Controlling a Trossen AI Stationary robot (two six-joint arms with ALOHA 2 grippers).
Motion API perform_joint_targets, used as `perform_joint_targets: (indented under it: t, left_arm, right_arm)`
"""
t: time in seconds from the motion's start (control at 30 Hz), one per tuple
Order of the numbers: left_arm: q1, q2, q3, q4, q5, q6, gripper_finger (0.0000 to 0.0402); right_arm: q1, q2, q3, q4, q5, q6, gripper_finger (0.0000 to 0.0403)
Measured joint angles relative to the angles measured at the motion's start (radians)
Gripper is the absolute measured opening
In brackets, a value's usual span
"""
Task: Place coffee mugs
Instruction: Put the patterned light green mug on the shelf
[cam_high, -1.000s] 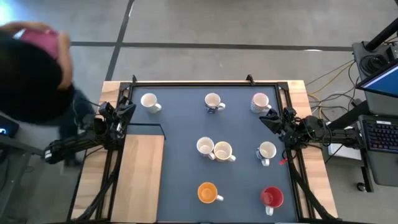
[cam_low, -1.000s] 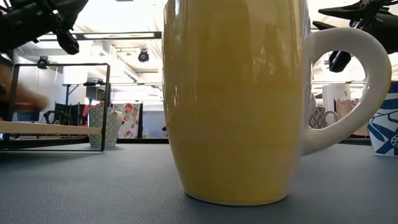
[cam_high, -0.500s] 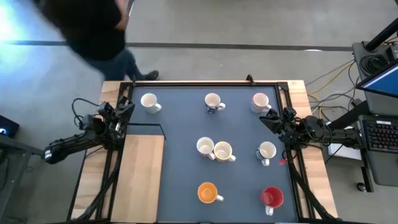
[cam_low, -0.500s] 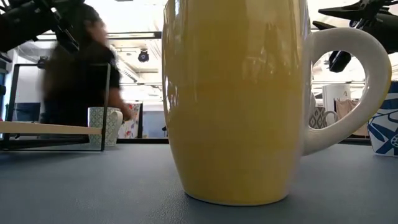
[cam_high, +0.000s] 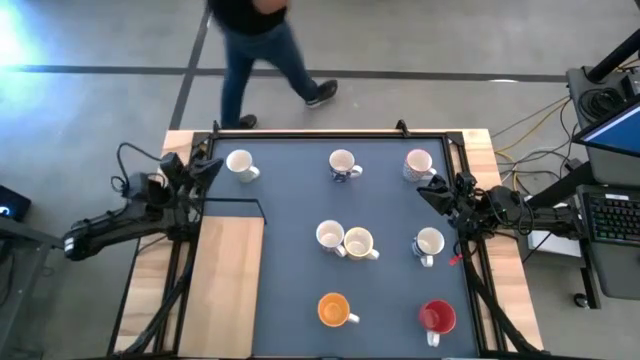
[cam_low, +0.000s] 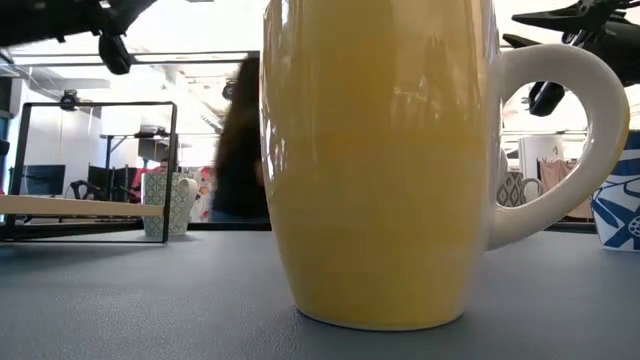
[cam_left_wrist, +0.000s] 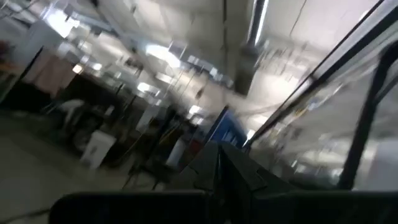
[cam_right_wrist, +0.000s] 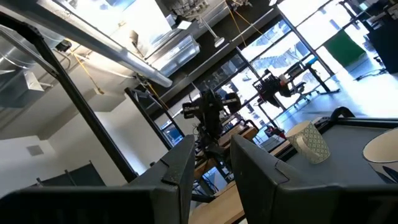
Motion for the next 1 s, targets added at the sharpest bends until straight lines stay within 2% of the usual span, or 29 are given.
perform_joint_targets:
  t: [0.2, 0.47, 0.67, 1.0]
  left_arm:
    - [0.000, 0.145, 0.287, -0.581, -0.144, 0.012, 0.0000]
    - [0.000, 0.375, 0.569, -1.073, -0.207, 0.016, 0.0000]
    - [0.007, 0.499, 0.655, -1.217, -0.218, 0.014, 0.0000]
    - [0.106, 0.642, 0.697, -1.263, -0.226, -0.022, 0.0006]
  right_arm:
    - [0.000, 0.000, 0.000, 0.000, 0.000, 0.000, 0.0093]
    - [0.000, 0.000, 0.000, 0.000, 0.000, 0.000, 0.0093]
    - [0.000, 0.000, 0.000, 0.000, 0.000, 0.000, 0.0093]
    - [0.000, 0.000, 0.000, 0.000, 0.000, 0.000, 0.0093]
